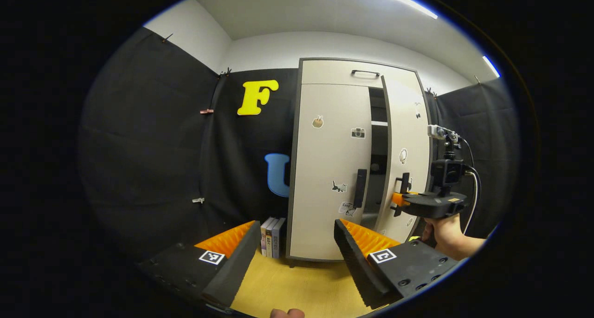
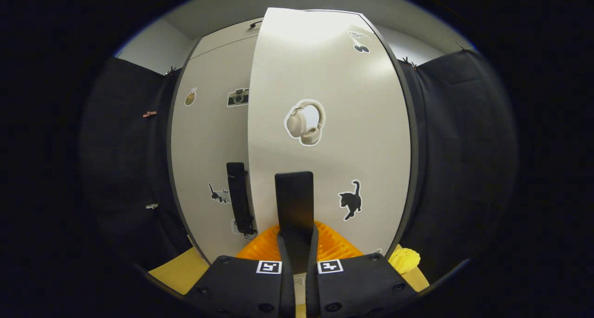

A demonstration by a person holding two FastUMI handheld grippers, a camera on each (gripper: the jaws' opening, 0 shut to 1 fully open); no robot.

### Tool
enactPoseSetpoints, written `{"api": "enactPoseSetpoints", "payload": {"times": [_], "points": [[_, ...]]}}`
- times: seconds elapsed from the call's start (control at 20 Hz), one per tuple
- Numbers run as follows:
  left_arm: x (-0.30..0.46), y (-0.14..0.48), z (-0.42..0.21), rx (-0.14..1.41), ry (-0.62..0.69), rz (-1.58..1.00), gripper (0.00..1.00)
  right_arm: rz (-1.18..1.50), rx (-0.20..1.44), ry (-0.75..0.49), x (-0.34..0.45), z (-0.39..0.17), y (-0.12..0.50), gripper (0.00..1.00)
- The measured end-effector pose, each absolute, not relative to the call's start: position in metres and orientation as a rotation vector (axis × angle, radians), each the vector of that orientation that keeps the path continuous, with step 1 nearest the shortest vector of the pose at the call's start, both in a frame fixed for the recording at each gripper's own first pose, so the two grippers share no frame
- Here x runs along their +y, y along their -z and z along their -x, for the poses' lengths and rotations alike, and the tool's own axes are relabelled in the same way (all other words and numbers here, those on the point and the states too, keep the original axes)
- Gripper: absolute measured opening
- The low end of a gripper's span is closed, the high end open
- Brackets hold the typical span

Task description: Open the right door of the double-door shoe cabinet with the right hand, and open the left door with the left hand.

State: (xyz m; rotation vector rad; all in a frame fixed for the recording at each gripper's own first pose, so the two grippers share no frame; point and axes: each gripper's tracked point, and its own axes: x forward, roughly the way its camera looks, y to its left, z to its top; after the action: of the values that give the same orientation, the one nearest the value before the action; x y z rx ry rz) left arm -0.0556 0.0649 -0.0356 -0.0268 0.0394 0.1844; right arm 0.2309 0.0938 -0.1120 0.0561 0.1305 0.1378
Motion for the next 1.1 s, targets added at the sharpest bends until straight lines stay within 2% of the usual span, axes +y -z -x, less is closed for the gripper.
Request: {"api": "enactPoseSetpoints", "payload": {"times": [0.55,1.1], "points": [[0.024,0.037,0.045,0.049,-0.173,0.015,0.97,-0.117,0.133,-0.188,0.068,-0.208,0.104,0.13],[-0.045,0.037,0.015,0.05,-0.097,0.023,0.98,-0.132,0.154,-0.225,0.042,-0.196,0.103,0.12]]}}
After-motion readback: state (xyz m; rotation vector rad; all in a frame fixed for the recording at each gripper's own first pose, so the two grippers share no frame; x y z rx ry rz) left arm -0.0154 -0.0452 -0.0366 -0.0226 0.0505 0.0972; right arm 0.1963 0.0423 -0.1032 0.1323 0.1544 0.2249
